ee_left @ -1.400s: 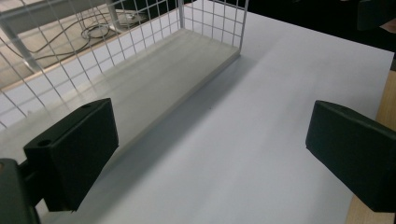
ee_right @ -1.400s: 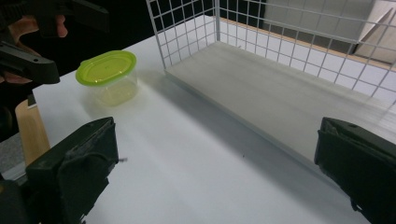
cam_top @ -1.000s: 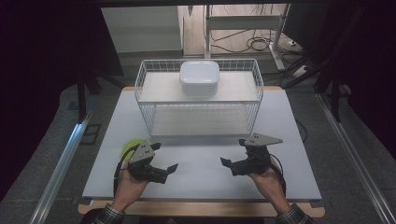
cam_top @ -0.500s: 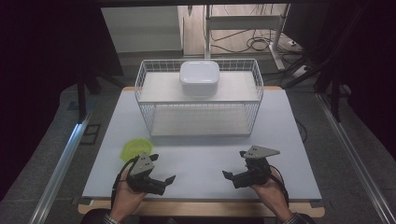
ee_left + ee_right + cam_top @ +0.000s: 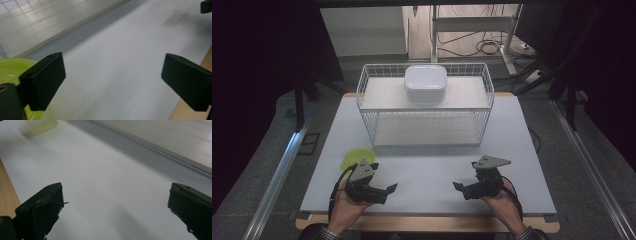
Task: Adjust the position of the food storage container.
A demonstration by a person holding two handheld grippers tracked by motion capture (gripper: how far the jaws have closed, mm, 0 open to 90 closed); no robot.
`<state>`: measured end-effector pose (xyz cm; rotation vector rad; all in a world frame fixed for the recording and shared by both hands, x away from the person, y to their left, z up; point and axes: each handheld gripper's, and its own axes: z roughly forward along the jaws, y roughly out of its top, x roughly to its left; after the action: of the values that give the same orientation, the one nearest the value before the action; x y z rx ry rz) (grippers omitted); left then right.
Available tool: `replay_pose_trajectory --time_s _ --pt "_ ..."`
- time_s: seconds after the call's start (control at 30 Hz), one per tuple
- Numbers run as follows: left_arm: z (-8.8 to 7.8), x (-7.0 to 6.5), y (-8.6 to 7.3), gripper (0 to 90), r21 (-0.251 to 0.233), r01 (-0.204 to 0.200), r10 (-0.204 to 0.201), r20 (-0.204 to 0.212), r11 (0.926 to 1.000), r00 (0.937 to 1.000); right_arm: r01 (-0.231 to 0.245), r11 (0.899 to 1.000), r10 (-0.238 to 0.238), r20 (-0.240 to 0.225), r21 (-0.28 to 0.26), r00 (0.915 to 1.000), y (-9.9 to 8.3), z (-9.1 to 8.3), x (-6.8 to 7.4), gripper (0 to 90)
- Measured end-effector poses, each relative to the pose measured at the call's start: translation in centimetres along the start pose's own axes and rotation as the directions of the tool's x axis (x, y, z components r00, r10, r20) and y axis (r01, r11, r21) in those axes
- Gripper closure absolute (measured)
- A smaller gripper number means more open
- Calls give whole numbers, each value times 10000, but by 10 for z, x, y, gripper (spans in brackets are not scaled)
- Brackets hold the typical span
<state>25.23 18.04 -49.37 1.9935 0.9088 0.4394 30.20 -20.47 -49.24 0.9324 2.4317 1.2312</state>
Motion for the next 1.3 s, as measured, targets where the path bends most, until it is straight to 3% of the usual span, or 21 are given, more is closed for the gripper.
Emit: replay_pose_trajectory --time_s 0.1,0.23,0.57,0.83,0.9,1.1,1.3 --pt "-5 2 1 126 -55 -192 189 -413 9998 9990 -2 10000 2 54 12 10000 0 0 -2 4" --pt "-12 10 1 254 -202 -101 87 -669 9997 9977 -30 10000 29 72 91 10000 -1 2 -3 6" --pt "-30 42 -7 624 -483 950 -989 -868 9943 9913 74 9996 -72 -76 263 9999 -2 5 -1 10" --pt "-43 64 -15 864 -749 1523 -1611 -1300 9855 9783 144 9993 -138 -187 349 9997 -2 6 0 12" --pt "-47 70 -17 900 -842 1717 -1825 -1446 9815 9725 184 9991 -178 -183 369 9997 -2 6 0 12" --pt "-56 88 -27 900 -974 2233 -2387 -1975 9699 9508 228 9989 -218 -252 405 9994 -2 7 0 14" --pt "-59 105 -37 900 -929 2543 -2699 -2551 9626 9285 373 9979 -359 -279 529 9990 -2 8 2 19"
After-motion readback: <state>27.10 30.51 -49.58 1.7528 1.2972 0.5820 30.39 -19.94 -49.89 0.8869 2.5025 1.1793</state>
